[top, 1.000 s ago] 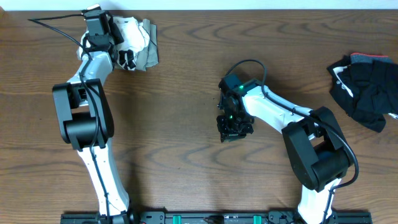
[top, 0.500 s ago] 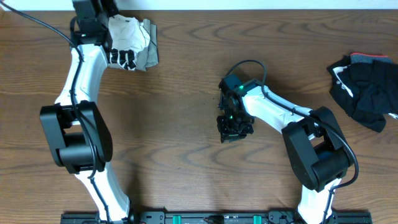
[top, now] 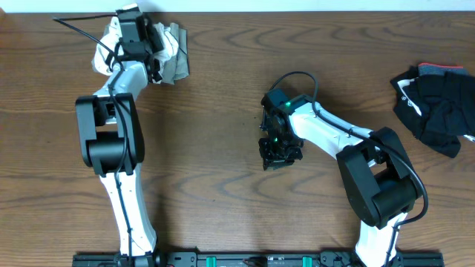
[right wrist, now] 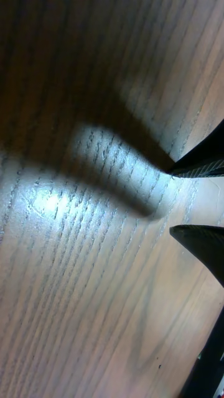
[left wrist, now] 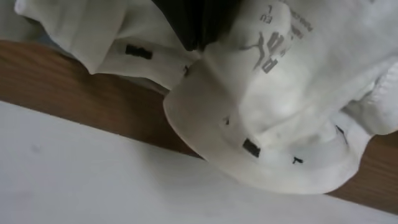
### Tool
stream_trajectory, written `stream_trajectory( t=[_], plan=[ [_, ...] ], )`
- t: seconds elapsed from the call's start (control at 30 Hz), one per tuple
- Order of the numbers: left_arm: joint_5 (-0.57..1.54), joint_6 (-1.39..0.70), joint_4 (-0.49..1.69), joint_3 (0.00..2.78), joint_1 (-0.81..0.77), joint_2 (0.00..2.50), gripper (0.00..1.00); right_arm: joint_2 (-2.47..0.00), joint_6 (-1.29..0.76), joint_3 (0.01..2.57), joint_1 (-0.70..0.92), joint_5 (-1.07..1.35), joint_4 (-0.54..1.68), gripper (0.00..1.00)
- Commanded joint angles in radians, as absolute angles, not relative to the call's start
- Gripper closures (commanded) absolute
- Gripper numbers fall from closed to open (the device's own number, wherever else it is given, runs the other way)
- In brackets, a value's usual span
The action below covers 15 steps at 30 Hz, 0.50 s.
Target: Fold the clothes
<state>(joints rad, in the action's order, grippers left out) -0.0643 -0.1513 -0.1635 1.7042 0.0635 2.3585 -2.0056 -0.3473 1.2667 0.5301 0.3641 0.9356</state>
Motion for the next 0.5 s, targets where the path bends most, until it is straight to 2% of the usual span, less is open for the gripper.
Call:
stream_trajectory(
  t=[0.0, 0.23, 0.27, 0.33, 0.37, 0.47],
  plan=[
    [-0.09, -0.132, -0.15, 1.702, 0.069, 2.314, 0.94, -2.033, -0.331, 1.255, 0.538, 0.348, 0.935, 0.76],
    [-0.09, -0.135, -0.042, 1.702, 0.039, 2.051, 0.93, -2.032, -0.332, 1.255, 0.537, 0.353, 0.944, 0.77],
    [-0.09, -0.135, -0.016, 1.702, 0.032, 2.005, 0.89, -2.028, -0.332, 1.255, 0.536, 0.359, 0.946, 0.77],
    [-0.09, -0.136, 0.051, 1.702, 0.015, 1.892, 0.61, -2.015, -0.332, 1.255, 0.536, 0.374, 0.947, 0.78],
    [-0.09, -0.136, 0.083, 1.702, 0.008, 1.843, 0.43, -2.002, -0.332, 1.255, 0.536, 0.374, 0.948, 0.79],
    [-0.09, -0.135, 0.218, 1.702, -0.013, 1.682, 0.12, -1.939, -0.332, 1.255, 0.535, 0.371, 0.955, 0.79]
  ],
)
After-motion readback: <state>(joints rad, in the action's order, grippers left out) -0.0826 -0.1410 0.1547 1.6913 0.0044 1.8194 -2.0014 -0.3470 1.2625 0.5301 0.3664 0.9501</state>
